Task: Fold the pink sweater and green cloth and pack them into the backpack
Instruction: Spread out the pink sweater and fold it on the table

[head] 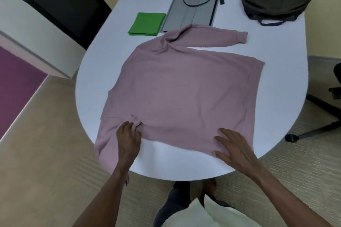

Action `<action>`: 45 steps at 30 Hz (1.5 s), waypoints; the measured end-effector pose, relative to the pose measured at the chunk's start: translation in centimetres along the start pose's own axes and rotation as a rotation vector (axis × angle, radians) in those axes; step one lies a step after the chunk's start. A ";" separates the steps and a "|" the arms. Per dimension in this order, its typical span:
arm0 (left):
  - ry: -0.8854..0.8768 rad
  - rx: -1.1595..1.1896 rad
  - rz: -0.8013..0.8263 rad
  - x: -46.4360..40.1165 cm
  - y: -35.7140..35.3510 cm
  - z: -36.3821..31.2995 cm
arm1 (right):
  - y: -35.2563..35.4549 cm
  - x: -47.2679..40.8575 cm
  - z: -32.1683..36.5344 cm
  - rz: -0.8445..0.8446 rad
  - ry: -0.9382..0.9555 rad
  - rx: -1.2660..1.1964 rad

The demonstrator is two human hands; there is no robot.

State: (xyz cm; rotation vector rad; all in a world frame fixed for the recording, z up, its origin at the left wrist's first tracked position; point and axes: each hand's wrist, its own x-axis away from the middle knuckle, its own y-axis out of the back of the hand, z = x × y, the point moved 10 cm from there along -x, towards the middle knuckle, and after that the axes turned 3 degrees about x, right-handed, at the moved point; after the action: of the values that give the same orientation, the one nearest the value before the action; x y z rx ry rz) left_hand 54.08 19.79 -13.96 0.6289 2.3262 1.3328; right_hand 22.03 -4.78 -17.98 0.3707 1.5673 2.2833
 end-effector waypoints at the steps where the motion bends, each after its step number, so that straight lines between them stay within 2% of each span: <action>1: 0.059 -0.039 -0.014 -0.4 1.1 1.6 | -0.1 0.4 0.3 -0.002 0.029 0.009; 6: 0.436 -0.056 0.040 -2.3 3.2 8.9 | -0.5 1.3 0.8 0.001 0.084 0.091; 12: 0.706 0.057 0.302 -3.7 1.3 14.0 | -0.5 1.7 0.2 -0.012 -0.005 0.206; 18: 0.690 -0.003 0.486 -2.8 -0.2 13.5 | -0.7 1.3 0.2 0.009 -0.068 0.203; 23: 0.660 -0.004 0.402 -4.2 0.3 15.1 | -0.5 1.1 0.2 0.037 -0.094 0.199; 27: 0.535 0.026 0.474 -4.4 -0.5 12.6 | -0.5 1.3 0.4 0.058 -0.105 0.212; 33: 0.511 0.240 0.361 -4.5 1.6 13.0 | -0.3 2.7 1.0 0.027 -0.063 0.229; 37: 0.524 0.365 0.334 -4.4 4.2 13.0 | 1.1 3.4 0.4 -0.048 -0.119 0.190; 40: 0.538 0.469 0.340 -5.2 5.7 12.7 | 3.2 2.6 0.1 -0.164 -0.163 0.161; 45: 0.467 0.532 0.308 -8.0 8.0 10.7 | 6.2 0.7 -0.1 -0.282 -0.192 0.087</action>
State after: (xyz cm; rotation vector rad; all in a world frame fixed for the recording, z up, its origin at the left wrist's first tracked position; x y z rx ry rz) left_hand 67.87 26.47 -11.20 0.9462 3.1151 1.0544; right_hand 20.53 -6.61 -12.19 0.3543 1.5182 1.9145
